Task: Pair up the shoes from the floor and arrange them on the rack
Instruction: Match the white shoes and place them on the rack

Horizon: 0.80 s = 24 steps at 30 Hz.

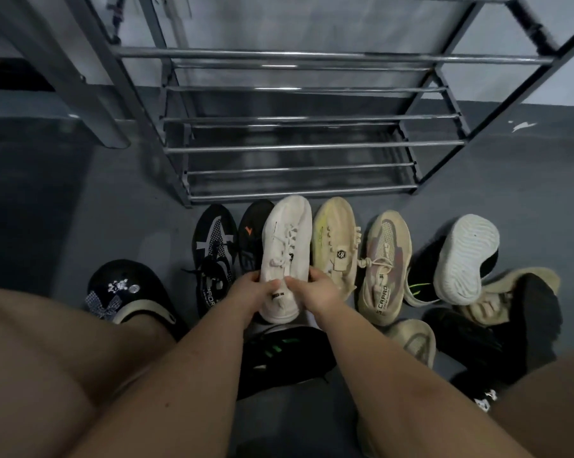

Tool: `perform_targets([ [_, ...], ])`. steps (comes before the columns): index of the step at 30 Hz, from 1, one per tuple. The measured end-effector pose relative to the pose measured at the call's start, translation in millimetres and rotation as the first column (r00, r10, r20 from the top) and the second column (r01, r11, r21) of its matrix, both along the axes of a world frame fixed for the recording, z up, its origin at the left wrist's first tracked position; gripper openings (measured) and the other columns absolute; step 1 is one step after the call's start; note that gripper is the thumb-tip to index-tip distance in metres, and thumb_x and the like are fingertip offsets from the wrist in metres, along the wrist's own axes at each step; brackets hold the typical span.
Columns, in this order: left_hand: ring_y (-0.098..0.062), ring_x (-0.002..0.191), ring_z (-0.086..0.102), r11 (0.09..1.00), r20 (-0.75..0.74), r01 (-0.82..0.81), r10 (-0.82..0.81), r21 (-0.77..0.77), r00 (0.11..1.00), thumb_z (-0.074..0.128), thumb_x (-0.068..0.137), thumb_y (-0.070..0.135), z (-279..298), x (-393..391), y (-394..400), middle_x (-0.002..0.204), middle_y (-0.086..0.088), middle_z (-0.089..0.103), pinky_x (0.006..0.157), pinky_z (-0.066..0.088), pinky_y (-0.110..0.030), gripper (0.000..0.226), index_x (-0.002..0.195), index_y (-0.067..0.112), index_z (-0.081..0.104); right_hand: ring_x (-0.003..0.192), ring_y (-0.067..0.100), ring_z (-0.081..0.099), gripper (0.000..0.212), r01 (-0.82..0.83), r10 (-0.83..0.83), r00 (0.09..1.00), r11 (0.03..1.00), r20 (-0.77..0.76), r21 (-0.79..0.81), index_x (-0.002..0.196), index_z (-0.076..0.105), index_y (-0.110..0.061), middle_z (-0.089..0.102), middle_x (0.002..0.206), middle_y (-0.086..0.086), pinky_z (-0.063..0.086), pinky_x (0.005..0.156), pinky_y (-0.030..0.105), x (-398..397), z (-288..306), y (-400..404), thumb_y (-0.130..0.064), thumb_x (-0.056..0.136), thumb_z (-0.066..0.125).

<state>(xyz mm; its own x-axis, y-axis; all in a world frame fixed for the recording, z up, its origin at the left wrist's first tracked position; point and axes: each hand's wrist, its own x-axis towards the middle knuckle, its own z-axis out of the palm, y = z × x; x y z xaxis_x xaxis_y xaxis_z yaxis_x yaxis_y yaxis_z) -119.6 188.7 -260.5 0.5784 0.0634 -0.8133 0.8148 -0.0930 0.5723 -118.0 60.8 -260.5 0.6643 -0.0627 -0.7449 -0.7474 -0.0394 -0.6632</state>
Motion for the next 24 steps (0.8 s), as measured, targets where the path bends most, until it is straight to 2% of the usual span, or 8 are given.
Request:
perform_targets([
  [3, -0.028, 0.112, 0.058, 0.996, 0.008, 0.023, -0.024, 0.081, 1.0, 0.061, 0.089, 0.018, -2, -3, 14, 0.124, -0.014, 0.062, 0.089, 0.045, -0.031, 0.042, 0.128, 0.005, 0.055, 0.105, 0.025, 0.066, 0.052, -0.087, 0.095, 0.993, 0.992, -0.077, 0.095, 0.126, 0.061, -0.014, 0.07, 0.115, 0.007, 0.049, 0.099, 0.042, 4, -3, 6, -0.024, 0.076, 0.072],
  [5, -0.029, 0.114, 0.056, 0.964, 0.019, 0.133, -0.141, 0.229, 0.99, 0.06, 0.09, 0.028, -4, -5, 24, 0.127, -0.014, 0.059, 0.093, 0.045, -0.033, 0.045, 0.13, 0.009, 0.054, 0.109, 0.021, 0.063, 0.056, -0.193, 0.203, 0.975, 0.975, -0.091, 0.112, 0.132, 0.056, -0.014, 0.065, 0.122, 0.003, 0.046, 0.102, 0.033, 7, 2, 4, -0.026, 0.08, 0.07],
  [8, -0.031, 0.13, 0.04, 0.699, -0.048, 0.391, -0.455, 0.599, 0.889, 0.051, 0.089, 0.048, 2, -9, 33, 0.145, -0.014, 0.037, 0.107, 0.036, -0.039, 0.069, 0.145, 0.014, 0.032, 0.127, 0.021, 0.049, 0.061, -0.344, 0.339, 0.938, 0.938, -0.076, -0.052, 0.144, 0.039, -0.011, 0.049, 0.141, 0.007, 0.038, 0.1, 0.023, 7, 12, -11, -0.023, 0.089, 0.064],
  [11, -0.027, 0.136, 0.028, 0.481, -0.006, 0.398, -0.631, 0.781, 0.776, 0.045, 0.091, 0.051, 15, -14, 25, 0.15, -0.01, 0.025, 0.11, 0.028, -0.037, 0.075, 0.15, 0.013, 0.019, 0.136, 0.023, 0.04, 0.069, -0.405, 0.402, 0.914, 0.888, -0.06, -0.217, 0.148, 0.028, -0.011, 0.037, 0.151, 0.008, 0.032, 0.111, 0.029, -1, 16, -33, -0.027, 0.09, 0.063],
  [13, -0.024, 0.138, 0.026, 0.404, 0.033, 0.396, -0.734, 0.825, 0.679, 0.046, 0.092, 0.048, 21, -17, 16, 0.151, -0.008, 0.025, 0.112, 0.026, -0.035, 0.072, 0.149, 0.014, 0.019, 0.137, 0.026, 0.038, 0.072, -0.493, 0.497, 0.864, 0.798, -0.083, -0.347, 0.15, 0.024, -0.015, 0.034, 0.152, 0.009, 0.031, 0.113, 0.032, -10, 20, -48, -0.032, 0.09, 0.061],
  [16, -0.024, 0.143, 0.018, 0.319, 0.058, 0.446, -0.86, 0.836, 0.507, 0.049, 0.092, 0.044, 30, -25, -7, 0.155, -0.01, 0.02, 0.116, 0.018, -0.034, 0.071, 0.15, 0.015, 0.02, 0.136, 0.031, 0.037, 0.073, -0.613, 0.666, 0.728, 0.525, -0.164, -0.59, 0.151, 0.018, -0.02, 0.031, 0.152, 0.012, 0.035, 0.11, 0.035, -28, 27, -75, -0.04, 0.091, 0.055],
  [18, -0.022, 0.146, 0.011, 0.241, 0.036, 0.498, -0.922, 0.833, 0.385, 0.046, 0.093, 0.046, 33, -32, -23, 0.158, -0.009, 0.011, 0.118, 0.011, -0.033, 0.073, 0.151, 0.016, 0.013, 0.139, 0.032, 0.031, 0.073, -0.627, 0.703, 0.677, 0.396, -0.218, -0.671, 0.152, 0.014, -0.022, 0.025, 0.154, 0.012, 0.034, 0.11, 0.037, -43, 32, -92, -0.041, 0.092, 0.051],
  [24, -0.021, 0.148, 0.001, -0.018, -0.08, 0.593, -0.994, 0.805, 0.079, 0.036, 0.095, 0.049, 45, -55, -70, 0.16, -0.004, -0.004, 0.119, 0.001, -0.032, 0.072, 0.152, 0.019, 0.003, 0.141, 0.032, 0.023, 0.07, -0.613, 0.647, 0.7, 0.327, -0.303, -0.719, 0.151, 0.015, -0.022, 0.018, 0.156, 0.008, 0.027, 0.113, 0.044, -93, 43, -139, -0.039, 0.093, 0.048],
])
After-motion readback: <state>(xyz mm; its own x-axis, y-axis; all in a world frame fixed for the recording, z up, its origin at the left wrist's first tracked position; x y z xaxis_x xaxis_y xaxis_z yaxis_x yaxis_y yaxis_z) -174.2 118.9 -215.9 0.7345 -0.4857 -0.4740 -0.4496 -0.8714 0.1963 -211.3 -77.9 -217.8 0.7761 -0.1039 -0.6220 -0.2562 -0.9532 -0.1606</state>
